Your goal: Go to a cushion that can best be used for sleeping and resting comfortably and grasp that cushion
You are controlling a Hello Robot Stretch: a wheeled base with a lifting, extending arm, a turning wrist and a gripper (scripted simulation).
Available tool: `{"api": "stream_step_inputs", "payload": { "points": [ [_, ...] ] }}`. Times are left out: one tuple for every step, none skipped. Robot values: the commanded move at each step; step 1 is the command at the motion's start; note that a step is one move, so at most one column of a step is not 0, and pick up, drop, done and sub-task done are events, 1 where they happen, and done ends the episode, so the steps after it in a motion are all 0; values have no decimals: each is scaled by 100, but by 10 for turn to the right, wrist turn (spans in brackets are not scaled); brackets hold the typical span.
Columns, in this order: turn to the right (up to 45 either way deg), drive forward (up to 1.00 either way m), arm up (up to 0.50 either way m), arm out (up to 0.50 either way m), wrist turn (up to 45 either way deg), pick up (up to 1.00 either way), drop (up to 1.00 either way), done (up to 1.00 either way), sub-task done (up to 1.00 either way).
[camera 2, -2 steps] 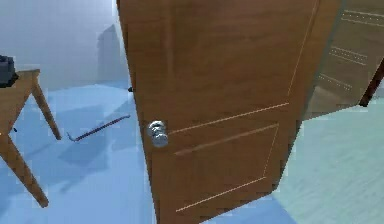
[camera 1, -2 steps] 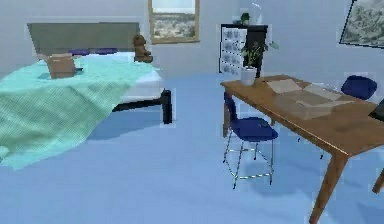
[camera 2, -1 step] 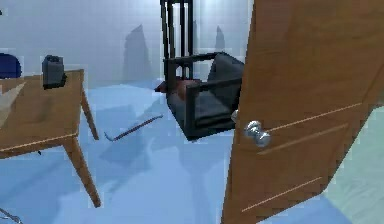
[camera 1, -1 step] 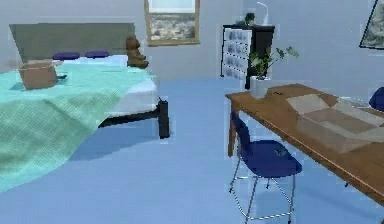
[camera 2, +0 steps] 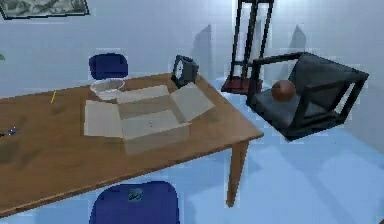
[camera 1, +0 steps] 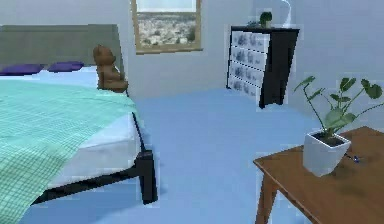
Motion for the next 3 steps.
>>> {"api": "stream_step_inputs", "payload": {
  "points": [
    [0,100,0,0,0,0,0,0,0],
    [-60,0,0,0,0,0,0,0,0],
    [-30,0,0,0,0,0,0,0,0]
  ]
}}
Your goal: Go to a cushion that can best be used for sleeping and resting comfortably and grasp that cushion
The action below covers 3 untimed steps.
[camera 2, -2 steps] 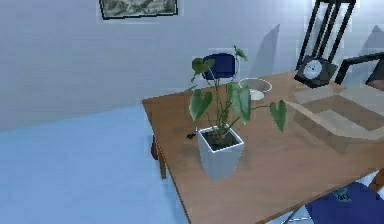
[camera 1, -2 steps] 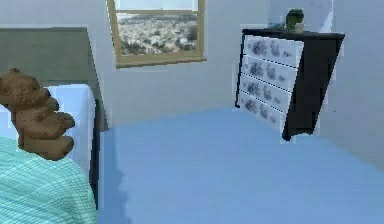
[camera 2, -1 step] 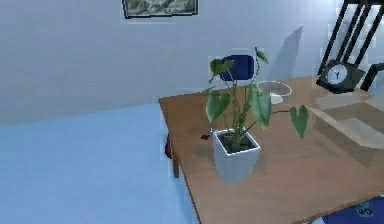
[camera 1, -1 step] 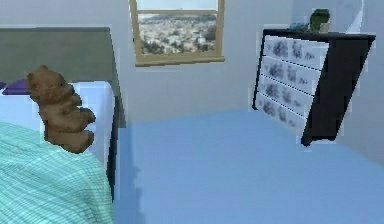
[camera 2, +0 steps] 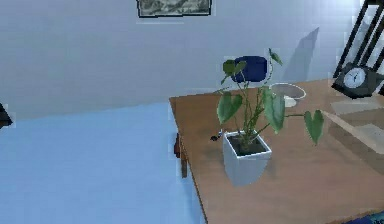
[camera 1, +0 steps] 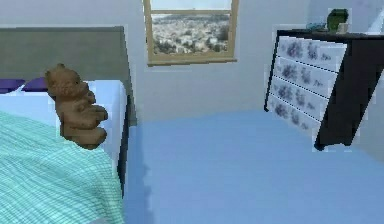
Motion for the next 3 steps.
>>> {"api": "stream_step_inputs", "payload": {
  "points": [
    [0,25,0,0,0,0,0,0,0],
    [-120,0,0,0,0,0,0,0,0],
    [0,100,0,0,0,0,0,0,0]
  ]
}}
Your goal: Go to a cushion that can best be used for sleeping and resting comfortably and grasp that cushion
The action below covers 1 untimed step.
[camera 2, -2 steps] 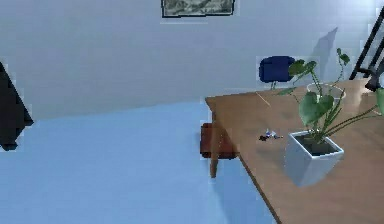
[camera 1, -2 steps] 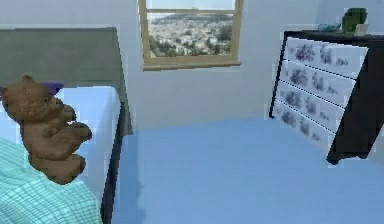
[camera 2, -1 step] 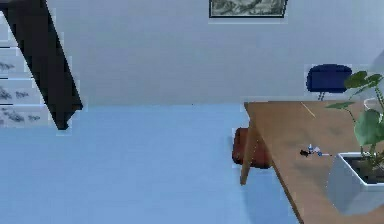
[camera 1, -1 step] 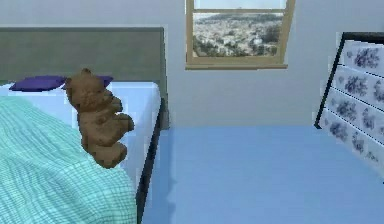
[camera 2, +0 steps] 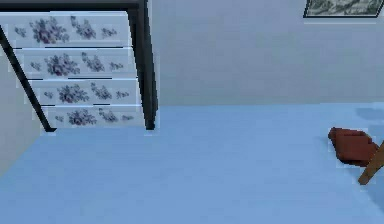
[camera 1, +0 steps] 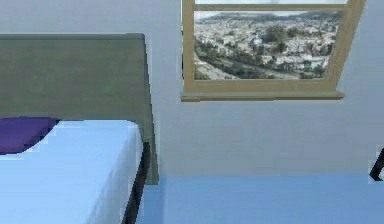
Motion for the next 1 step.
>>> {"api": "stream_step_inputs", "payload": {
  "points": [
    [-30,0,0,0,0,0,0,0,0]
  ]
}}
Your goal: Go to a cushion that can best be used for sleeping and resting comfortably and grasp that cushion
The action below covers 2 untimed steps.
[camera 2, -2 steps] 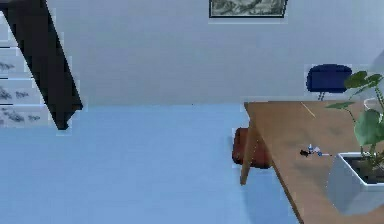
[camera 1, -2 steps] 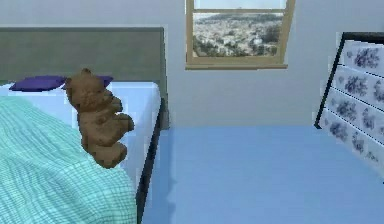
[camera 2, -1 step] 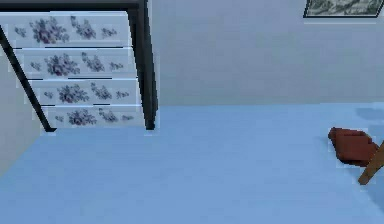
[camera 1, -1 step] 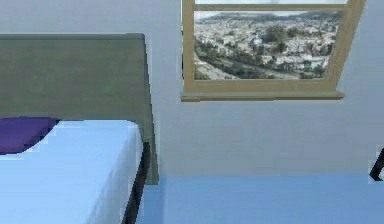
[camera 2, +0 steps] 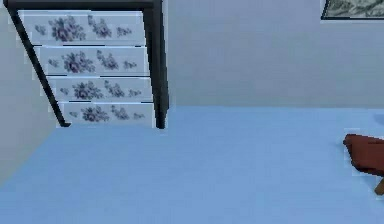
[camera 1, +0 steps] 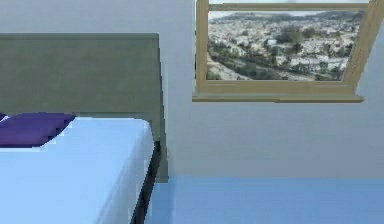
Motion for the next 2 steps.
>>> {"api": "stream_step_inputs", "payload": {
  "points": [
    [0,55,0,0,0,0,0,0,0],
    [-450,0,0,0,0,0,0,0,0]
  ]
}}
